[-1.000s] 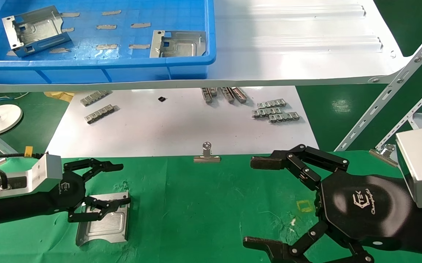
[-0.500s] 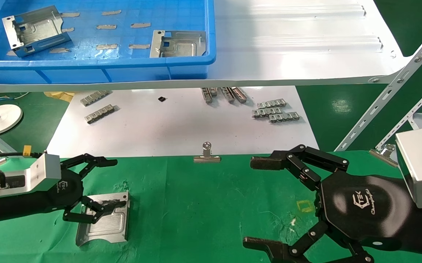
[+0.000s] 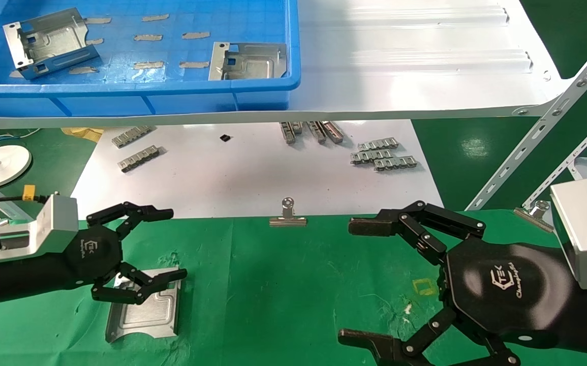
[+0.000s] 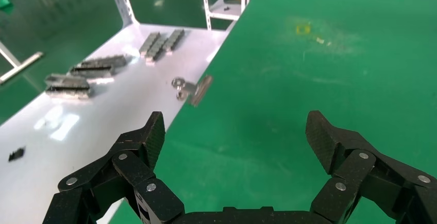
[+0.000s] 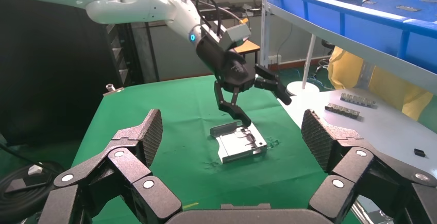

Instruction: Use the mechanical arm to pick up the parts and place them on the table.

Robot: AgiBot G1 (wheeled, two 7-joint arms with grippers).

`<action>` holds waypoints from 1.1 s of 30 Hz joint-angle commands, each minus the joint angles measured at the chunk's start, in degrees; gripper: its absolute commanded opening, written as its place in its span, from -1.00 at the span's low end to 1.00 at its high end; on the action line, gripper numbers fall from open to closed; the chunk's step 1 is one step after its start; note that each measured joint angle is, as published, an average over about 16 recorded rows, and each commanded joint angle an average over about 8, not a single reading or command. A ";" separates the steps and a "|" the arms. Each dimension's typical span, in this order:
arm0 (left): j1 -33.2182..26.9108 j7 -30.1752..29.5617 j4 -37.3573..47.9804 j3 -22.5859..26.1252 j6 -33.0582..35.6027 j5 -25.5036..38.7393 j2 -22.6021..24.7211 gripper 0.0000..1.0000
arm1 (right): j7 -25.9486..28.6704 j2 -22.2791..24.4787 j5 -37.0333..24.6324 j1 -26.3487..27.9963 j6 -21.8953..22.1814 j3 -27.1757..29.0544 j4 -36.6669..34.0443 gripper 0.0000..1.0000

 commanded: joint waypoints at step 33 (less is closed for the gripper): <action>13.53 -26.25 -36.53 -12.74 -3.68 -9.32 -6.99 1.00 | -0.06 0.04 0.07 0.03 0.04 -0.11 0.00 1.00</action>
